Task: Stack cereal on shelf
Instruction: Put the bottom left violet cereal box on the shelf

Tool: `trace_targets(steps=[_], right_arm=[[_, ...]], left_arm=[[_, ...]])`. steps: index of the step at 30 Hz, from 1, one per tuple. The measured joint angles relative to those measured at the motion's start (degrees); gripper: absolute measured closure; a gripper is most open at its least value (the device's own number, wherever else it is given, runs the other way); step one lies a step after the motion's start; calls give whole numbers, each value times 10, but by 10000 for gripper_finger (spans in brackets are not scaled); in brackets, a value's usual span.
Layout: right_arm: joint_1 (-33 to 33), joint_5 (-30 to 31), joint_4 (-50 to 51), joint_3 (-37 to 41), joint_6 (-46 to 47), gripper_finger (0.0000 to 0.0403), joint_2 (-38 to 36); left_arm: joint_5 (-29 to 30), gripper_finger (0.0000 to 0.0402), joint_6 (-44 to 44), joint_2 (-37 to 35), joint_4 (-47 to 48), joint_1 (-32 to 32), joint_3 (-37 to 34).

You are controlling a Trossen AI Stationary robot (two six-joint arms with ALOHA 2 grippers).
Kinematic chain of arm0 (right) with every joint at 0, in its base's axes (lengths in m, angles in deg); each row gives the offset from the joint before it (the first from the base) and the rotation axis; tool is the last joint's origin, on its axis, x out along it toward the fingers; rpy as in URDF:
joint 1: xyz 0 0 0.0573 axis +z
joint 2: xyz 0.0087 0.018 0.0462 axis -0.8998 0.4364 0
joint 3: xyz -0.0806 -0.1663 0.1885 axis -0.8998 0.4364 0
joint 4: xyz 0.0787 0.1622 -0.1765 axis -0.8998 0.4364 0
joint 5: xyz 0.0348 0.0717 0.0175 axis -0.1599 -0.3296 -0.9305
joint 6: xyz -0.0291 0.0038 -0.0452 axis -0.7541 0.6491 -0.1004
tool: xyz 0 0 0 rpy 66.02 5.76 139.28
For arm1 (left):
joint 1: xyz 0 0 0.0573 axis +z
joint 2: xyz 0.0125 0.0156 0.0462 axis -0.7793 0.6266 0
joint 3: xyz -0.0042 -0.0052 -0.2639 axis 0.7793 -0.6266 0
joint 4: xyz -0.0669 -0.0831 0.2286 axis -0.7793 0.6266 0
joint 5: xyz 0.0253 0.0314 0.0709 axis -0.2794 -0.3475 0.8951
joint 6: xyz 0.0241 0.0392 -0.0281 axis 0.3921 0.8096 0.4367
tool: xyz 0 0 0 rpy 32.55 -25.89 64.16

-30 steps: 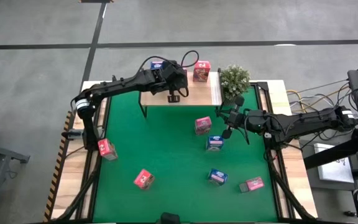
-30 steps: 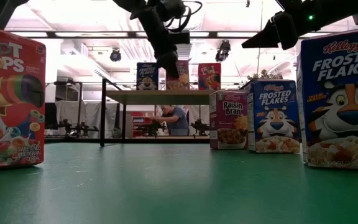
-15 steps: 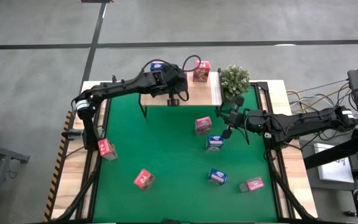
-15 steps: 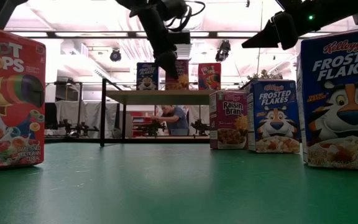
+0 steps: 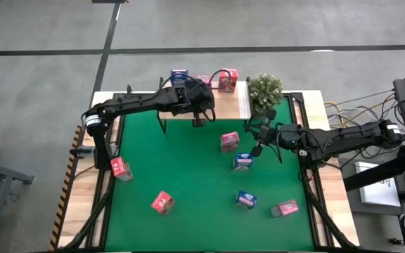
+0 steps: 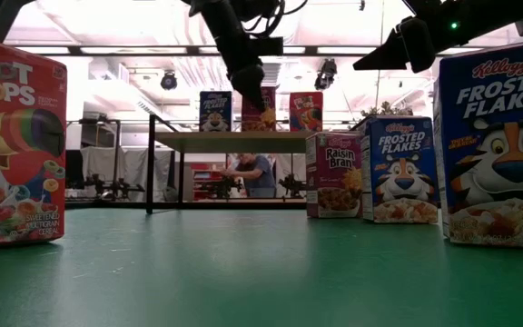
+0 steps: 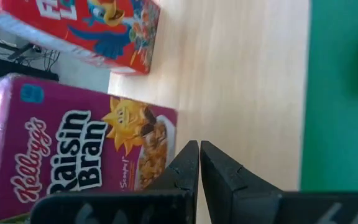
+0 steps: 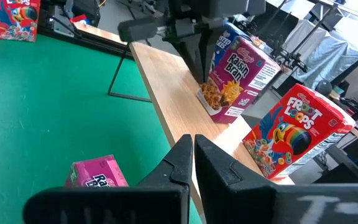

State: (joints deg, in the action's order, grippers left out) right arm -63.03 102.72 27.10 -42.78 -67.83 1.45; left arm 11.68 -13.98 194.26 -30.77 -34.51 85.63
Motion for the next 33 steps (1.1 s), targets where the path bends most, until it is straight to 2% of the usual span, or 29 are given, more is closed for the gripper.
trace_targets(steps=[3,7,13,19,22,33], right_arm=[[0,0,6,0,0,394,0],[0,0,8,0,2,394,0],[0,0,7,0,1,394,0],[0,0,-1,0,0,394,0],[0,0,-1,0,-2,394,0],[0,0,-1,0,-4,394,0]], left_arm=[[0,402,-15,-16,-31,-9,-28],[1,402,-26,-64,-117,-20,-108],[8,402,-73,-153,-324,-24,-264],[63,402,-94,-174,-505,-23,-377],[90,402,-94,-164,-537,-19,-396],[92,402,-104,-114,-556,15,-378]])
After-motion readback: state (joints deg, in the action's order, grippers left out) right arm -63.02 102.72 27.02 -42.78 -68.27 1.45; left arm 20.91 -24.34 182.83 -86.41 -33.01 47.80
